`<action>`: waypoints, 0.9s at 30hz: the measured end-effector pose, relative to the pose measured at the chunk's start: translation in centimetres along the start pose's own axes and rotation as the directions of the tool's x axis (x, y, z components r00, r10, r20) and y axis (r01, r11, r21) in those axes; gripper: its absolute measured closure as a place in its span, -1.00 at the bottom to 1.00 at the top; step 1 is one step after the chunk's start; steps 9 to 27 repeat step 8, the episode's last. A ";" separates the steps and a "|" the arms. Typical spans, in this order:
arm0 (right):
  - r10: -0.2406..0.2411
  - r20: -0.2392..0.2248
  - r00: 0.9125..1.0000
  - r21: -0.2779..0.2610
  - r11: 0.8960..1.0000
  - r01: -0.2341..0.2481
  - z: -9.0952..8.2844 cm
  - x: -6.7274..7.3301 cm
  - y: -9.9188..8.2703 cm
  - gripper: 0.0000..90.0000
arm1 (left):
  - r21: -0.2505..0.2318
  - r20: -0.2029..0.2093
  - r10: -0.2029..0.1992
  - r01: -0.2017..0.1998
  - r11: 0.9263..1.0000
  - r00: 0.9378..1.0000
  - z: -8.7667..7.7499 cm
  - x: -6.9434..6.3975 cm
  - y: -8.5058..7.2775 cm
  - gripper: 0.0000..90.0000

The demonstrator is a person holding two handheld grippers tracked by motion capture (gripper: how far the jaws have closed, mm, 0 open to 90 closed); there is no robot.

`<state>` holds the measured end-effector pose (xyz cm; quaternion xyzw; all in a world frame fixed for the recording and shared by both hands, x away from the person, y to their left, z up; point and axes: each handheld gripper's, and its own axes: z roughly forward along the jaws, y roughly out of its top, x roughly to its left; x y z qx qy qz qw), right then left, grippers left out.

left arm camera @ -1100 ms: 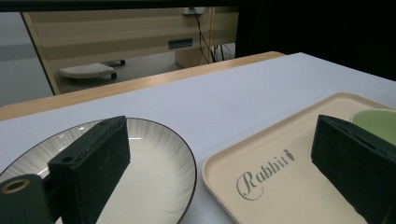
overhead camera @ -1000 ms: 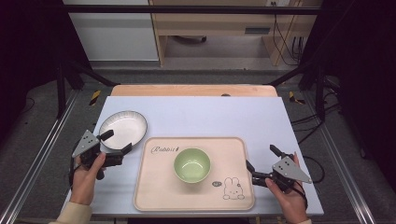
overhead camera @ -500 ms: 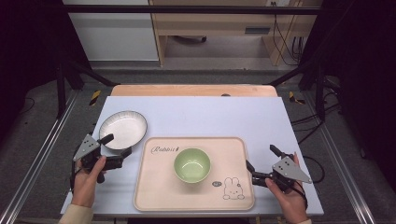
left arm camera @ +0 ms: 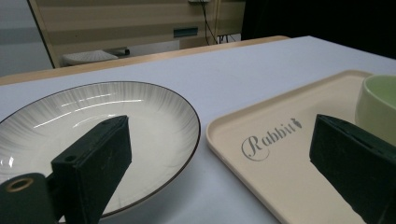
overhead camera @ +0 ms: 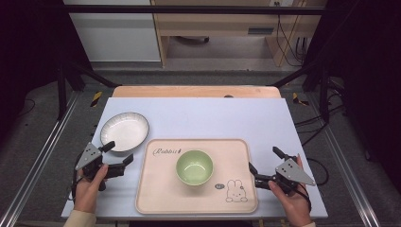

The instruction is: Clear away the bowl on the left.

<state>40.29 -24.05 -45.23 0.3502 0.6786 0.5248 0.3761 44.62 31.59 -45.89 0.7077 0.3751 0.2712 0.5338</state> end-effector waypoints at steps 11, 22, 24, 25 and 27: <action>0.001 -0.002 1.000 -0.001 1.000 -0.001 0.0 0.1 0.0 -0.95 | 0.032 -0.003 0.042 -0.042 0.999 0.999 0.3 -0.5 -0.5 -0.88; 0.001 -0.002 1.000 -0.001 1.000 -0.001 0.0 0.1 0.0 -0.95 | 0.032 -0.003 0.042 -0.042 0.999 0.999 0.3 -0.5 -0.5 -0.88; 0.001 -0.002 1.000 -0.001 1.000 -0.001 0.0 0.1 0.0 -0.95 | 0.032 -0.003 0.042 -0.042 0.999 0.999 0.3 -0.5 -0.5 -0.88; 0.001 -0.002 1.000 -0.001 1.000 -0.001 0.0 0.1 0.0 -0.95 | 0.032 -0.003 0.042 -0.042 0.999 0.999 0.3 -0.5 -0.5 -0.88; 0.001 -0.002 1.000 -0.001 1.000 -0.001 0.0 0.1 0.0 -0.95 | 0.032 -0.003 0.042 -0.042 0.999 0.999 0.3 -0.5 -0.5 -0.88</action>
